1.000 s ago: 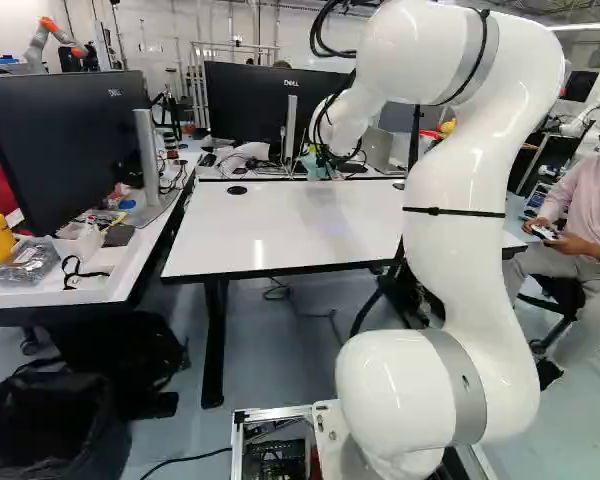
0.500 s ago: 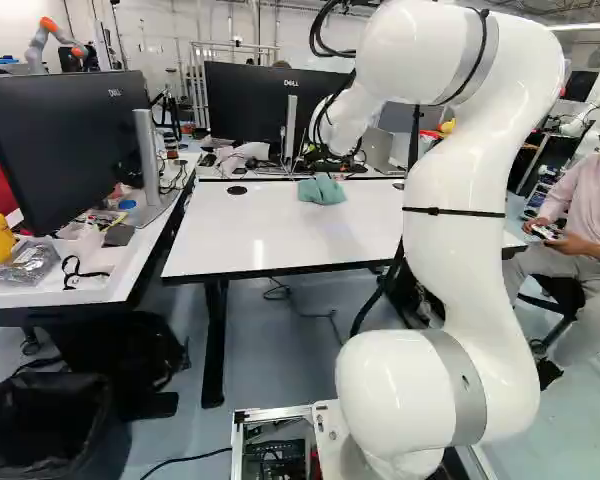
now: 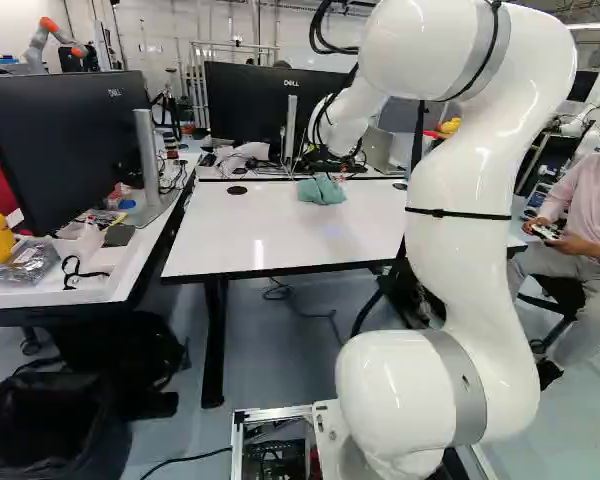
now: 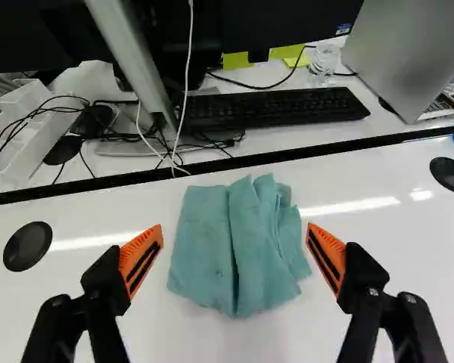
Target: Clean the table with the green towel
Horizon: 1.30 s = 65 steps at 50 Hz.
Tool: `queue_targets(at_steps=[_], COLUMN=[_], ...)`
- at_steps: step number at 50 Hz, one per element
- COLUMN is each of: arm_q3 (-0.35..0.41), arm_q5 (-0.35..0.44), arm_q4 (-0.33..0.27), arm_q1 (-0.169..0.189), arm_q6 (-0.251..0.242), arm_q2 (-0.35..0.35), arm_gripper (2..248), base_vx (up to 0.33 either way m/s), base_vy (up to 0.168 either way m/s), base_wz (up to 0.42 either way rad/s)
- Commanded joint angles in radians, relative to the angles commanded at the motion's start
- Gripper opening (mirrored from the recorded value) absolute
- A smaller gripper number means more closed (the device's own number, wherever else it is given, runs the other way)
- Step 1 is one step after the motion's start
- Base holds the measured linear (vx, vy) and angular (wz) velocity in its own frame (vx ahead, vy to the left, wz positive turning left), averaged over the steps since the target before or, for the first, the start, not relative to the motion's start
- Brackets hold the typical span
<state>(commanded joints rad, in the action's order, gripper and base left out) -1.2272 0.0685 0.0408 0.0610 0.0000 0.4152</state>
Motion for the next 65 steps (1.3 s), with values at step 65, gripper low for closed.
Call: queue_targets(at_steps=[65], arm_q3=[0.361], arm_q5=[0.000], arm_q4=[0.000], arm_q1=[-0.087], arm_q6=[0.000], arm_q2=[-0.310], arm_gripper=[247], base_vx=[0.000], base_vy=[0.000], base_wz=[0.000])
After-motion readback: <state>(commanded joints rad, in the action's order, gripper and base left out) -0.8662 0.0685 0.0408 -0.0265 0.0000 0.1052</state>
